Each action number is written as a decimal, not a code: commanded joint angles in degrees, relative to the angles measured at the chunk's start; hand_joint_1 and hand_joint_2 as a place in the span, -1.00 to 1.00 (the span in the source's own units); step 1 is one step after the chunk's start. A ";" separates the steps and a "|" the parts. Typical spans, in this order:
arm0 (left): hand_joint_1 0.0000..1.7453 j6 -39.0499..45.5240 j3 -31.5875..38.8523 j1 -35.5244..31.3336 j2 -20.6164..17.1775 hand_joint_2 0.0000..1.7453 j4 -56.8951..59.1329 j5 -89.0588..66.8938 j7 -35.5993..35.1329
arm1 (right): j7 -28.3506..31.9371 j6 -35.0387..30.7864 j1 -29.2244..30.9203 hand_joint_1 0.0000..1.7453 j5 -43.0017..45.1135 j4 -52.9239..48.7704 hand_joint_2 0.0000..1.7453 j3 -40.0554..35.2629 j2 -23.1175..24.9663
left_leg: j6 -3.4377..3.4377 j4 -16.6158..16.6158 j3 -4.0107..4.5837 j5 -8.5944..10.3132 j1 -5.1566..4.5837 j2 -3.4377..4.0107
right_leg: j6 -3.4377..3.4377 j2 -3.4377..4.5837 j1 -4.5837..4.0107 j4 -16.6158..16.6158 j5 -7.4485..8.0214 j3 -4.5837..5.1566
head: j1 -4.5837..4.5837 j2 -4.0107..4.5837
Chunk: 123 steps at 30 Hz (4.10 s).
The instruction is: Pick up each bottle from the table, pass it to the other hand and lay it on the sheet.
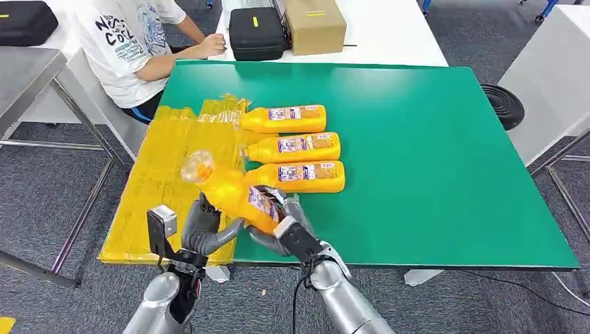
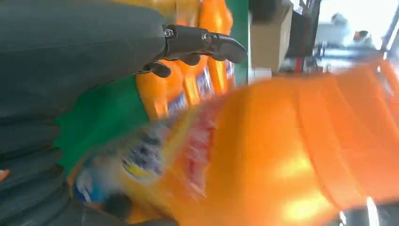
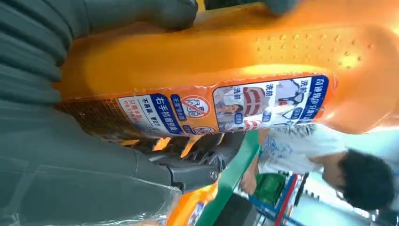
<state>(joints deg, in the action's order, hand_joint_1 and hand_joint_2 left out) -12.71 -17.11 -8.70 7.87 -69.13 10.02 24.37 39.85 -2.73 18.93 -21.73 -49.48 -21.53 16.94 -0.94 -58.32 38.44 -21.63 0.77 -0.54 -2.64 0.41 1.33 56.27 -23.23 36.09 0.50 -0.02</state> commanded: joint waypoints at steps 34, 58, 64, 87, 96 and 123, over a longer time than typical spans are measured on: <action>-1.00 -1.18 -2.40 -6.76 -0.19 1.00 10.36 -3.80 -2.27 | 0.07 2.75 5.17 1.00 -4.00 11.09 1.00 -3.74 -0.24 | 0.00 0.02 -0.20 -0.07 0.02 -0.01 | 0.10 -0.06 -0.05 -0.03 -0.08 -0.21 | 0.00 0.00; -1.00 -10.36 2.07 -5.84 -0.73 1.00 8.77 9.34 -4.56 | -1.85 4.55 5.39 1.00 -8.71 13.34 1.00 -6.16 -1.48 | 0.01 0.03 -0.37 -0.14 0.04 -0.04 | 0.16 -0.13 -0.08 -0.05 -0.16 -0.39 | 0.00 0.00; -1.00 -10.73 1.90 -5.61 -0.66 1.00 8.85 9.74 -4.71 | -1.89 4.60 5.44 1.00 -8.89 13.41 1.00 -6.17 -1.42 | 0.01 0.02 -0.42 -0.16 0.04 -0.04 | 0.17 -0.13 -0.09 -0.05 -0.19 -0.44 | 0.00 0.00; 0.96 -11.30 0.87 -5.15 0.11 1.00 7.41 14.12 -4.62 | -2.43 5.35 5.64 1.00 -10.74 13.81 1.00 -5.74 -0.82 | 0.00 -0.02 -0.30 -0.15 0.04 -0.08 | 0.14 -0.17 -0.08 -0.01 -0.18 -0.34 | 0.00 0.00; 1.00 -9.91 1.90 -4.48 0.29 1.00 5.37 13.85 -2.78 | -2.49 5.43 5.42 1.00 -11.06 13.94 1.00 -5.63 -0.85 | 0.00 0.00 -0.21 -0.09 0.05 -0.05 | 0.11 -0.12 -0.07 -0.04 -0.11 -0.24 | 0.02 0.00; 0.98 7.85 4.23 -4.54 -0.05 1.00 1.24 -3.75 3.93 | -3.57 2.72 1.89 -1.00 -9.91 4.20 -1.00 -2.03 -1.84 | 0.00 0.01 -0.12 -0.05 0.03 -0.09 | 0.09 -0.15 -0.05 -0.03 -0.09 -0.15 | -0.02 0.00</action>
<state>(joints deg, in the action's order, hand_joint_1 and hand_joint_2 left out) -10.42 -14.78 -10.26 7.72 -67.87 11.84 27.06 36.68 0.85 22.47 -31.74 -40.39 -24.87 17.25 -0.94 -58.32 38.46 -21.62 0.78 -0.52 -2.64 0.42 1.32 56.27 -23.22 36.14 0.48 -0.02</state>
